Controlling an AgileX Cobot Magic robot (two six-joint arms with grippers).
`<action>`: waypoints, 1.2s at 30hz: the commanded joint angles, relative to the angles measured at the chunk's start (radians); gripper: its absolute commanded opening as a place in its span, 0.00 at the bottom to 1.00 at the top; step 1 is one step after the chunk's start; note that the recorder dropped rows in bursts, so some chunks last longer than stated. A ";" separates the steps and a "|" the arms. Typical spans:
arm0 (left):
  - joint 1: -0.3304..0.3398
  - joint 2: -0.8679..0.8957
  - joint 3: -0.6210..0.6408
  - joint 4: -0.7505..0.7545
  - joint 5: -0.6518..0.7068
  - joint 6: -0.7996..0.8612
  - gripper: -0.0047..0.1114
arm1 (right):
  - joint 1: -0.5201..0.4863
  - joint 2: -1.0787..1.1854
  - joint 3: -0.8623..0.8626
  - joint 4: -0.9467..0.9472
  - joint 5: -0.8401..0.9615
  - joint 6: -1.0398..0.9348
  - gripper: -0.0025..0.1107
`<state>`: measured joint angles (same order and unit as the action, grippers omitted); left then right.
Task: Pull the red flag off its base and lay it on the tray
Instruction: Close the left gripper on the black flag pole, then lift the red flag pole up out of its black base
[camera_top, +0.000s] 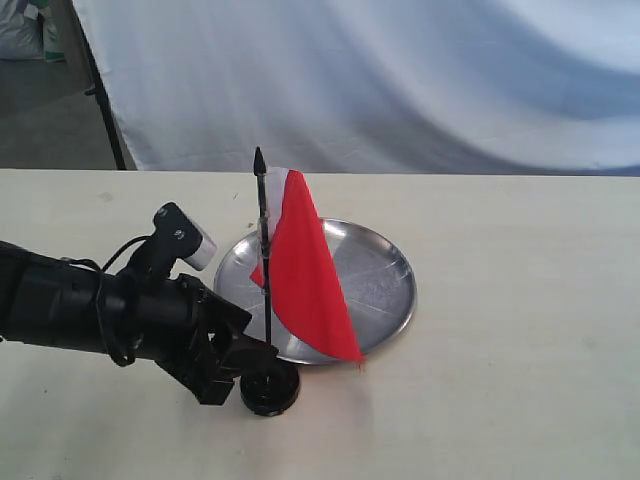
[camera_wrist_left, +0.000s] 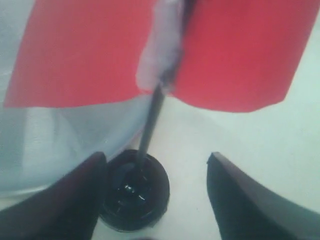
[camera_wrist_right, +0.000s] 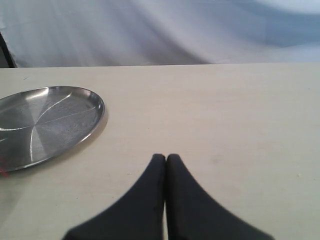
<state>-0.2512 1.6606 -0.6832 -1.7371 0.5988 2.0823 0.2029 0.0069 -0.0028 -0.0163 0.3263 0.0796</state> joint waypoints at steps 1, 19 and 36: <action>-0.006 0.000 -0.027 -0.007 -0.026 -0.004 0.53 | 0.000 -0.007 0.003 -0.009 -0.006 -0.002 0.02; -0.006 0.082 -0.080 -0.007 -0.018 -0.042 0.53 | 0.000 -0.007 0.003 -0.009 -0.006 -0.002 0.02; -0.006 0.149 -0.099 -0.007 -0.011 -0.023 0.04 | 0.000 -0.007 0.003 -0.009 -0.006 -0.002 0.02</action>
<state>-0.2555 1.8091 -0.7652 -1.7333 0.5868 2.0634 0.2029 0.0069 -0.0028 -0.0163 0.3263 0.0796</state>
